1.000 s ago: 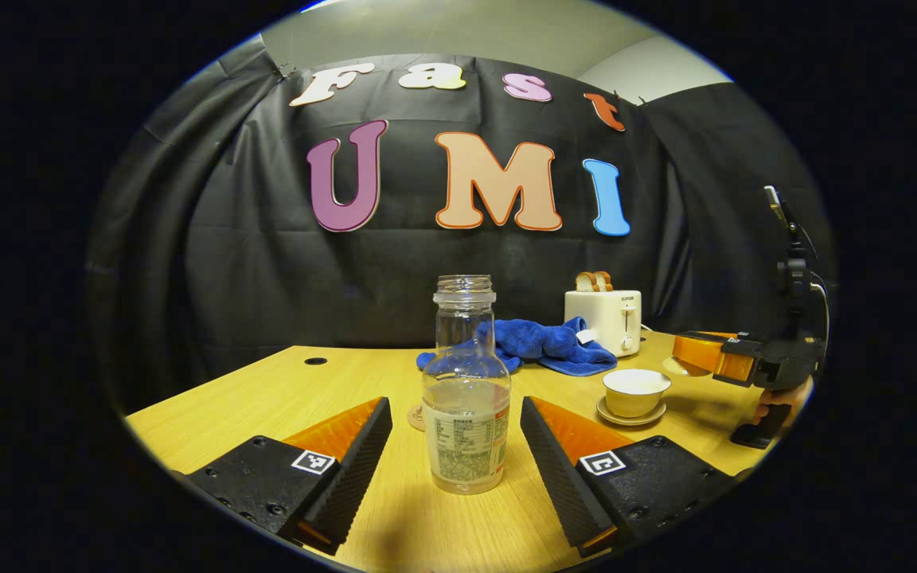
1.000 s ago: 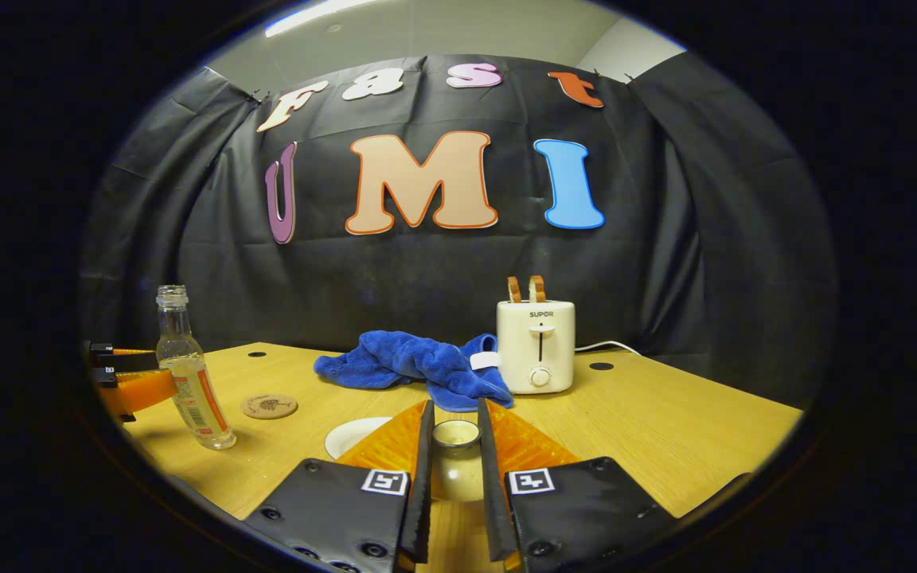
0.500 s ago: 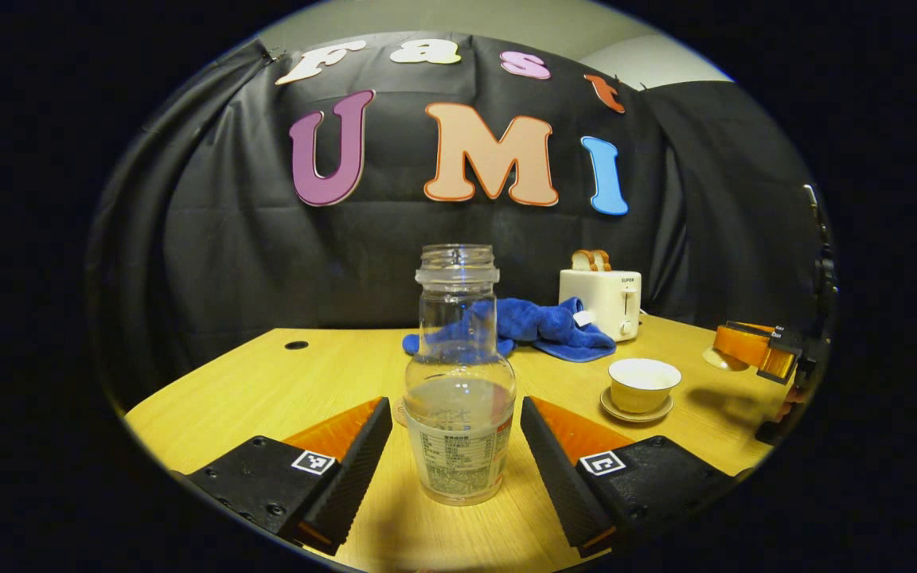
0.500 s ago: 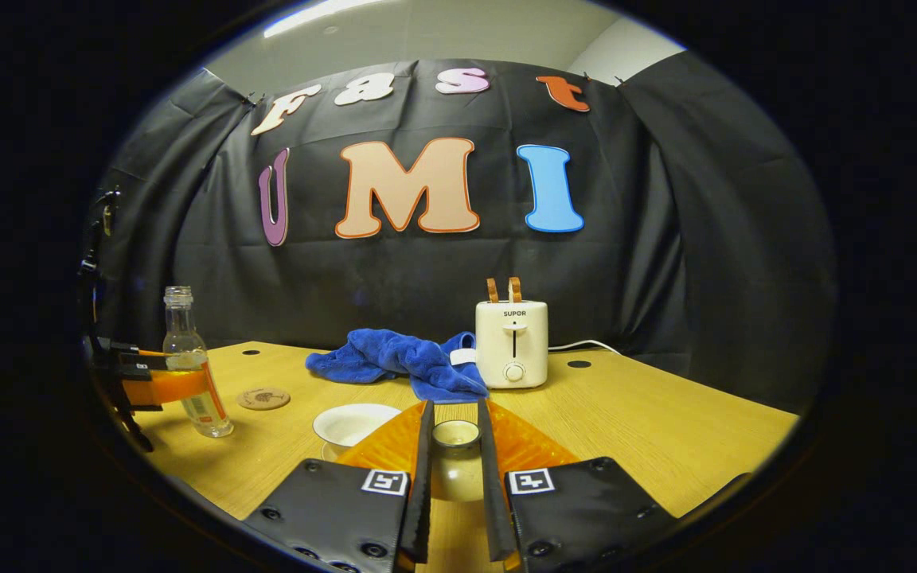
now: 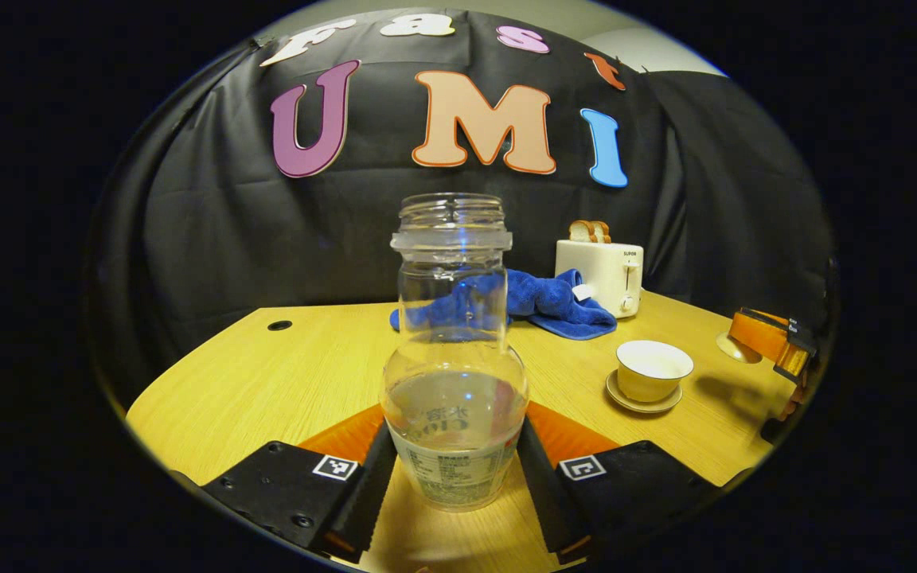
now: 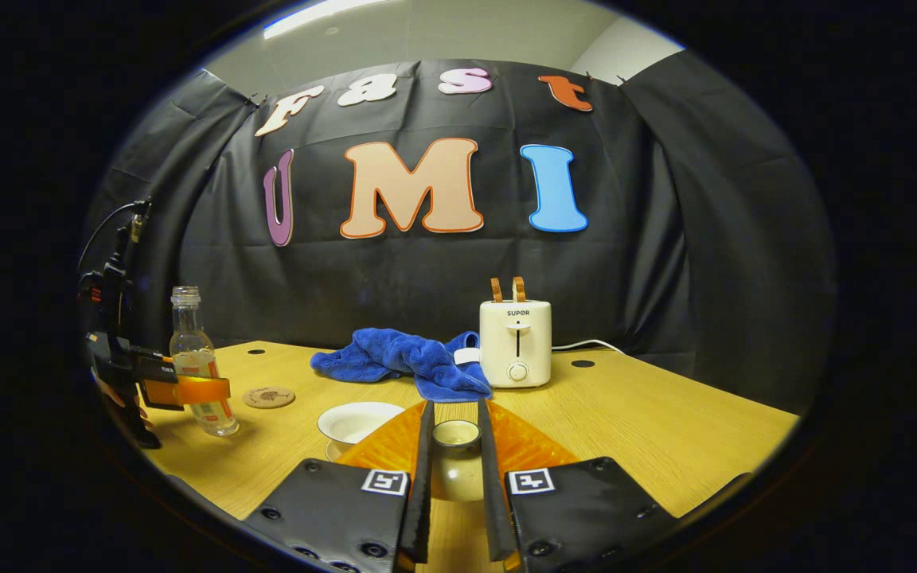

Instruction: Open the teacup lid with one hand, grasp the water bottle and pour water into the teacup with the other hand; after pouring, place the water bottle on the coaster and then close the teacup lid.

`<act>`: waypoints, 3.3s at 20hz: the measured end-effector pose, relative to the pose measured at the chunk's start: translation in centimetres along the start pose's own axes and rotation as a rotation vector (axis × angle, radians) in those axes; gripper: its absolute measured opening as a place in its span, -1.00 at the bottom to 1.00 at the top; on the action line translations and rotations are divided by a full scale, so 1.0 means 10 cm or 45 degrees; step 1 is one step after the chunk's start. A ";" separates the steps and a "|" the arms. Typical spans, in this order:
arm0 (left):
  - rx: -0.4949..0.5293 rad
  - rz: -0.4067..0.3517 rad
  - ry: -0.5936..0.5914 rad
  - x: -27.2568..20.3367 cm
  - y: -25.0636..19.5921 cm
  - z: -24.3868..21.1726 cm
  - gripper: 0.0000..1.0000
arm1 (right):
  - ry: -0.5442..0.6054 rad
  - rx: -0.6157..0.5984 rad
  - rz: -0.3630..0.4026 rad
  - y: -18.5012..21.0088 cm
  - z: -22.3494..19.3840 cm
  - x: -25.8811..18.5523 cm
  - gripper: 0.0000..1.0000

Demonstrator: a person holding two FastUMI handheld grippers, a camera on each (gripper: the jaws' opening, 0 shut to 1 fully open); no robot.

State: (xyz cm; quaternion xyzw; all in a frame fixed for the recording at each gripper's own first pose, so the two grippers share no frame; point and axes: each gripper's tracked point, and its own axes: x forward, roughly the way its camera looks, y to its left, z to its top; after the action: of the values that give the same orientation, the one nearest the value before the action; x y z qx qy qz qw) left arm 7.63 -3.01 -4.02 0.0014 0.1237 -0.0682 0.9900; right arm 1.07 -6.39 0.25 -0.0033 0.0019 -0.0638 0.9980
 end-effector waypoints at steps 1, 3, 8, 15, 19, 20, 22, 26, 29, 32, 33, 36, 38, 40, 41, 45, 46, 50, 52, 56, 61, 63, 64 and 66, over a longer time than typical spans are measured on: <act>0.003 0.003 0.017 0.00 0.00 -0.02 0.50 | 0.001 0.000 0.000 0.00 -0.01 0.00 -0.39; 0.008 0.012 0.019 -0.01 0.01 -0.01 0.47 | 0.000 0.000 0.003 0.00 0.00 0.00 -0.36; 0.052 0.010 0.018 0.04 0.00 -0.01 0.38 | 0.001 0.001 0.002 0.00 0.00 -0.01 -0.37; 0.566 0.114 -0.143 0.23 0.05 0.54 0.31 | 0.000 0.001 0.001 -0.01 0.00 0.01 -0.37; 0.922 0.158 -0.178 0.36 0.00 0.57 0.31 | 0.000 0.001 -0.010 -0.02 -0.01 0.01 -0.39; 0.991 0.155 -0.179 0.41 -0.03 0.56 0.31 | 0.000 0.001 -0.010 -0.02 0.00 0.01 -0.37; 1.113 0.152 -0.186 0.51 -0.08 0.56 0.31 | -0.001 0.001 -0.010 -0.02 0.00 0.01 -0.37; 1.341 0.135 -0.163 0.64 -0.14 0.51 0.31 | -0.002 0.001 -0.012 -0.03 0.00 0.02 -0.37; 1.513 0.125 -0.157 0.74 -0.22 0.54 0.31 | -0.001 0.001 -0.012 -0.03 0.00 0.01 -0.37; 1.685 0.124 -0.181 0.79 -0.31 0.61 0.31 | -0.002 0.001 -0.009 -0.03 0.00 0.02 -0.37; 1.727 0.119 -0.179 0.80 -0.34 0.62 0.34 | -0.002 0.001 -0.011 -0.04 0.00 0.02 -0.36; 1.842 0.117 -0.208 0.88 -0.43 0.68 0.31 | -0.003 0.001 -0.018 -0.06 0.00 0.03 -0.37; 1.901 0.120 -0.211 0.89 -0.42 0.70 0.31 | -0.003 0.000 -0.021 -0.08 0.01 0.03 -0.37; 1.961 0.123 -0.204 0.91 -0.42 0.68 0.31 | -0.003 0.000 -0.021 -0.07 0.00 0.03 -0.37; 1.988 0.126 -0.198 0.93 -0.42 0.66 0.31 | -0.003 0.000 -0.021 -0.07 0.00 0.03 -0.36; 2.078 0.133 -0.181 0.96 -0.44 0.66 0.31 | -0.003 0.000 -0.021 -0.07 0.00 0.03 -0.37; 2.096 0.134 -0.181 0.95 -0.45 0.66 0.30 | -0.003 0.000 -0.021 -0.07 0.01 0.03 -0.37; 2.183 0.139 -0.186 0.95 -0.49 0.67 0.31 | -0.003 0.000 -0.020 -0.07 0.01 0.03 -0.37; 2.204 0.146 -0.187 0.95 -0.49 0.70 0.29 | -0.002 0.001 -0.021 -0.07 0.01 0.03 -0.37; 2.265 0.167 -0.186 0.96 -0.49 0.80 0.29 | -0.002 0.000 -0.021 -0.07 0.01 0.02 -0.37; 2.319 0.182 -0.187 0.95 -0.49 0.84 0.30 | -0.001 0.000 -0.021 -0.07 0.01 0.02 -0.37; 2.357 0.192 -0.194 0.95 -0.51 0.87 0.30 | -0.001 0.000 -0.021 -0.07 0.02 0.02 -0.37; 2.373 0.199 -0.192 0.94 -0.50 0.88 0.29 | -0.001 0.000 -0.021 -0.07 0.02 0.02 -0.37; 2.408 0.212 -0.192 0.95 -0.51 0.92 0.29 | -0.001 0.000 -0.021 -0.07 0.02 0.02 -0.37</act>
State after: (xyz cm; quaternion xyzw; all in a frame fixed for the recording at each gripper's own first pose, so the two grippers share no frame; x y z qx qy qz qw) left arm 18.32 -9.52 2.69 0.8061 -0.0473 -0.0692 0.5858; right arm 1.15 -7.09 0.49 -0.0034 0.0015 -0.0720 0.9974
